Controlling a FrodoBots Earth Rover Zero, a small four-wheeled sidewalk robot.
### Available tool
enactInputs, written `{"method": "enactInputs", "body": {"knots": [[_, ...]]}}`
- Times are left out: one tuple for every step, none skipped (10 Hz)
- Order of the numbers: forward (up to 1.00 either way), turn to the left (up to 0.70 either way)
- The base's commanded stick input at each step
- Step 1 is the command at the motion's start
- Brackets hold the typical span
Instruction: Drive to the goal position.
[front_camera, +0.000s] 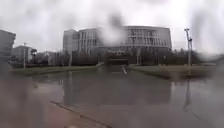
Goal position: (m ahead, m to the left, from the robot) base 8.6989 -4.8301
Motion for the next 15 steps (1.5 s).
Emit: {"method": "enactInputs", "body": {"knots": [[0.70,0.00],[0.70,0.00],[0.70,0.00],[0.70,0.00],[0.70,0.00],[0.70,0.00],[0.70,0.00],[0.70,0.00],[0.70,0.00],[0.70,0.00],[0.70,0.00],[0.70,0.00],[0.70,0.00],[0.70,0.00],[0.70,0.00]]}}
